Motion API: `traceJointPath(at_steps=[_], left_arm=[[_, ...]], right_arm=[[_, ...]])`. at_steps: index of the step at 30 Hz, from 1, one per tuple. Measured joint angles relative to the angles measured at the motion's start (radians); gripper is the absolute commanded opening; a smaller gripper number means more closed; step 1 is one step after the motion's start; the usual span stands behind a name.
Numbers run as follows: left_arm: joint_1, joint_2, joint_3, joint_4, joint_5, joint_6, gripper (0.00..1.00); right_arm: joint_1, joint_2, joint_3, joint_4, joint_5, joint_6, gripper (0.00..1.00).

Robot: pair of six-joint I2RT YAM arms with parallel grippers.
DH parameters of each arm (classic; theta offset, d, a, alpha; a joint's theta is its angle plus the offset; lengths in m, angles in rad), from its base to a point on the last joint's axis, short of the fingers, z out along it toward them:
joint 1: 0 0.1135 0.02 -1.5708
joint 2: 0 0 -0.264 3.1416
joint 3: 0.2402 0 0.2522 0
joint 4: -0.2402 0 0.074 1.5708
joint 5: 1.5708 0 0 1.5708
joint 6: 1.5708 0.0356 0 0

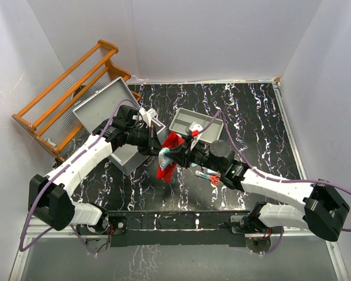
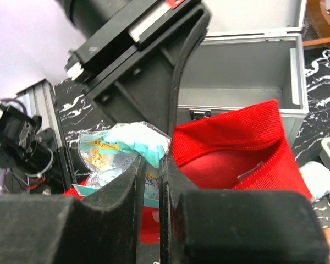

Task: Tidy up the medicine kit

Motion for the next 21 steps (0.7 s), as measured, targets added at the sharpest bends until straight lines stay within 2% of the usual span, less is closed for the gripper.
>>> traceJointPath(at_steps=[6,10,13,19,21], left_arm=[[0.000,0.000,0.001,0.002,0.032,0.000,0.00],[0.000,0.000,0.002,0.014,0.062,-0.009,0.00],[0.001,0.000,0.009,0.021,0.071,-0.015,0.00],[0.001,0.000,0.013,0.027,0.085,-0.024,0.00],[0.001,0.000,0.013,0.029,0.085,-0.025,0.00]], right_arm=[[0.000,-0.007,-0.083,0.067,-0.052,-0.085,0.05],[0.000,-0.019,-0.094,0.085,-0.075,-0.126,0.09],[0.000,-0.020,-0.094,0.101,-0.082,-0.140,0.16],[0.000,-0.013,-0.089,0.109,-0.064,-0.111,0.37],[0.000,-0.001,-0.072,0.094,-0.056,-0.098,0.40]])
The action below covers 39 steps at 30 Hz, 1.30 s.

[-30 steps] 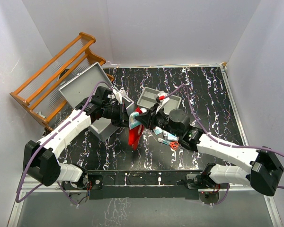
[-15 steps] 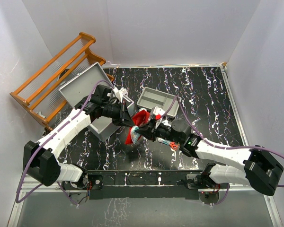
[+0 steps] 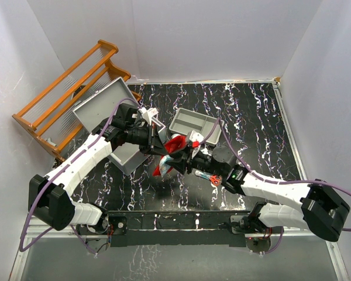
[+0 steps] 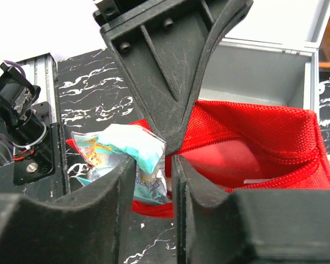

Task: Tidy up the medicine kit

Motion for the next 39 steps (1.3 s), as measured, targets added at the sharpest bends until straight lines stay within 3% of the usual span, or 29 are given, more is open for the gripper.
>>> traceJointPath(at_steps=[13,23,33,39], left_arm=[[0.004,0.006,0.000,0.007,-0.008,-0.002,0.00],[-0.001,0.014,-0.026,0.031,0.005,-0.039,0.00],[-0.001,0.028,-0.091,0.077,-0.051,-0.100,0.00],[-0.001,0.029,-0.112,0.085,-0.128,-0.140,0.00]], right_arm=[[0.000,-0.041,0.035,-0.098,0.066,0.096,0.49],[0.000,-0.088,0.036,-0.162,0.154,0.198,0.43],[0.000,-0.047,0.328,-0.625,0.267,0.494,0.52],[0.000,0.000,0.397,-0.821,0.251,0.650,0.56]])
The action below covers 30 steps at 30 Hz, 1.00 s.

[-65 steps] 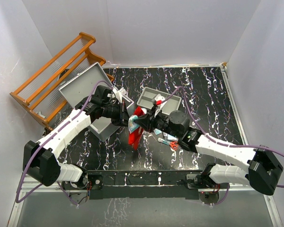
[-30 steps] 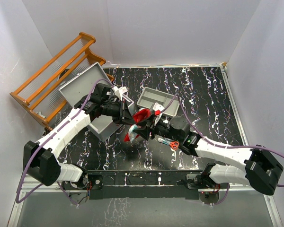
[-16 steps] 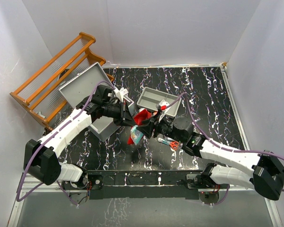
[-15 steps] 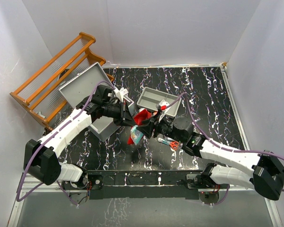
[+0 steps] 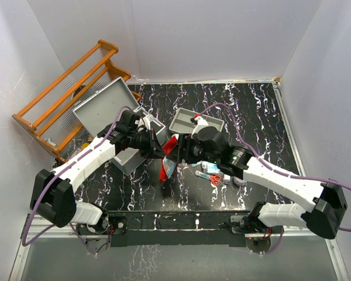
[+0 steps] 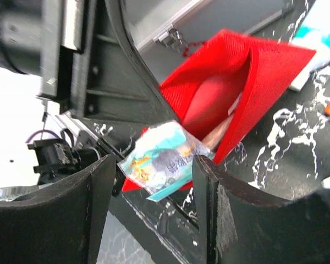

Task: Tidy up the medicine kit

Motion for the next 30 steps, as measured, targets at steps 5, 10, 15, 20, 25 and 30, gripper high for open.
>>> traceJointPath(at_steps=[5,10,15,20,25,30], left_arm=[[0.000,0.003,-0.010,0.024,-0.023,-0.023,0.00],[0.000,0.016,-0.023,0.041,-0.028,-0.034,0.00],[0.000,0.017,-0.025,0.051,-0.026,-0.036,0.00],[0.000,0.017,-0.026,0.067,-0.016,-0.036,0.00],[0.000,0.017,-0.040,0.087,0.002,-0.036,0.00],[0.000,0.017,-0.058,0.103,0.017,-0.033,0.00]], right_arm=[[0.041,0.087,0.056,-0.127,-0.011,0.007,0.57],[0.089,0.111,0.081,-0.173,0.021,-0.018,0.56],[0.132,0.148,0.104,-0.172,0.087,-0.048,0.54],[0.171,0.177,0.103,-0.148,0.156,-0.103,0.51],[0.187,0.177,0.097,-0.055,0.196,-0.143,0.37],[0.188,0.154,0.033,0.028,0.235,-0.137,0.18]])
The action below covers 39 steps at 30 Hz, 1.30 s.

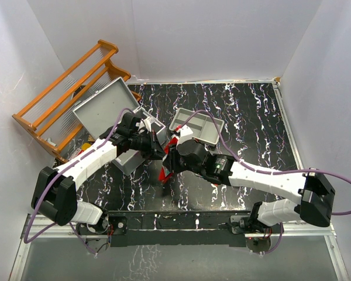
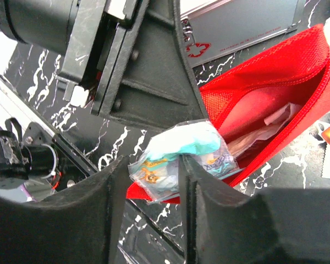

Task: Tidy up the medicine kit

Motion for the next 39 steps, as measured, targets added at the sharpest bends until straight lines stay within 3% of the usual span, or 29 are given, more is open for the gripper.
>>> traceJointPath(at_steps=[4,7,14,23,39], left_arm=[[0.001,0.000,-0.004,0.008,0.003,0.002,0.00],[0.000,-0.001,-0.008,0.021,0.013,0.005,0.00],[0.000,-0.021,-0.027,0.060,0.023,0.035,0.00],[0.000,-0.035,-0.031,0.093,0.039,0.057,0.00],[0.000,-0.124,-0.031,0.148,0.125,0.015,0.00]], right_arm=[[0.000,-0.008,-0.028,0.015,0.028,0.020,0.06],[0.000,-0.019,-0.034,0.019,0.039,0.037,0.03],[0.000,-0.133,-0.105,0.061,0.039,0.118,0.03],[0.000,-0.311,-0.240,0.250,0.041,0.209,0.03],[-0.011,-0.330,-0.389,0.549,0.030,0.265,0.02]])
